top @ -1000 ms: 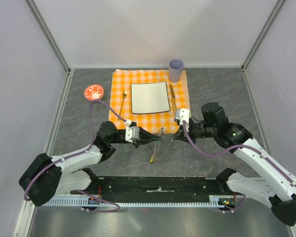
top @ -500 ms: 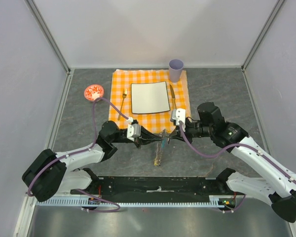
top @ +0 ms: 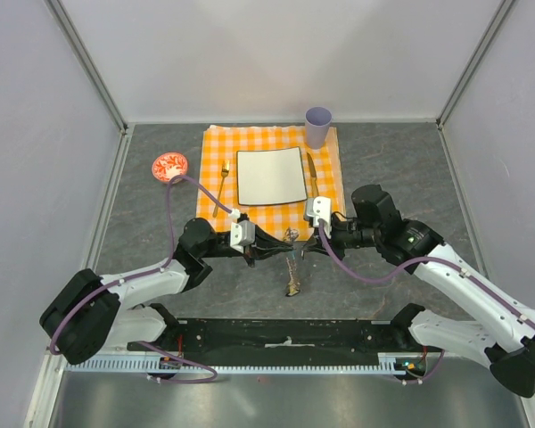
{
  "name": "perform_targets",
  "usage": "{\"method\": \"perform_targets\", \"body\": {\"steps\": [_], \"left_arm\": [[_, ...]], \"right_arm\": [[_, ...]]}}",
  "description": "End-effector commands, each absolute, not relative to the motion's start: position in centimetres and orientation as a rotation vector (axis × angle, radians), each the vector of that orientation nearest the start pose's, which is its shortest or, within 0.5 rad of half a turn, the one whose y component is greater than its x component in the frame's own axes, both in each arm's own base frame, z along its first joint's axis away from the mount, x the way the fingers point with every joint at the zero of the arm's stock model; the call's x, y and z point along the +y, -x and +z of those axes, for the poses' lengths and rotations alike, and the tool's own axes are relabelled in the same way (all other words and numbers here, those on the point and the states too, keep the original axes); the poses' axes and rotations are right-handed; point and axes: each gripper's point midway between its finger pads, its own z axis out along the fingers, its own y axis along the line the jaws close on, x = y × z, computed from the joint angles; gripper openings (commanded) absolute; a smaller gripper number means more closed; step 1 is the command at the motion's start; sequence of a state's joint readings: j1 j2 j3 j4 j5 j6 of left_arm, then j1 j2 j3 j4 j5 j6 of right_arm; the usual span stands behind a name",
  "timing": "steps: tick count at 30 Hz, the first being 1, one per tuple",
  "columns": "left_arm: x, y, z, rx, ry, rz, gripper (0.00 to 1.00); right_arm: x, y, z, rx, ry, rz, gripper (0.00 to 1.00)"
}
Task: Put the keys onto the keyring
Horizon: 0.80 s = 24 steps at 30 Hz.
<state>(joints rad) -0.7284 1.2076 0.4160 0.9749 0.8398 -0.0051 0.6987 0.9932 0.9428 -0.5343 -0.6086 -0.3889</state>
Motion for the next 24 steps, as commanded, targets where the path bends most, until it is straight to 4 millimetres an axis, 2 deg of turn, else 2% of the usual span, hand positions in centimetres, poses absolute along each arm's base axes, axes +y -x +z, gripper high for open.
{"method": "perform_targets", "body": {"steps": [1,24], "left_arm": [[-32.35,-16.83,25.7,0.922,-1.138,-1.144,0.02],[-32.54,-16.43,25.62,0.918,-1.157,-1.169,0.02]], "right_arm": [[26.14,-16.84,23.55,1.577,1.405,0.844,0.0],[26.7,-16.59,24.21,1.529,1.431,0.866,0.0]]}}
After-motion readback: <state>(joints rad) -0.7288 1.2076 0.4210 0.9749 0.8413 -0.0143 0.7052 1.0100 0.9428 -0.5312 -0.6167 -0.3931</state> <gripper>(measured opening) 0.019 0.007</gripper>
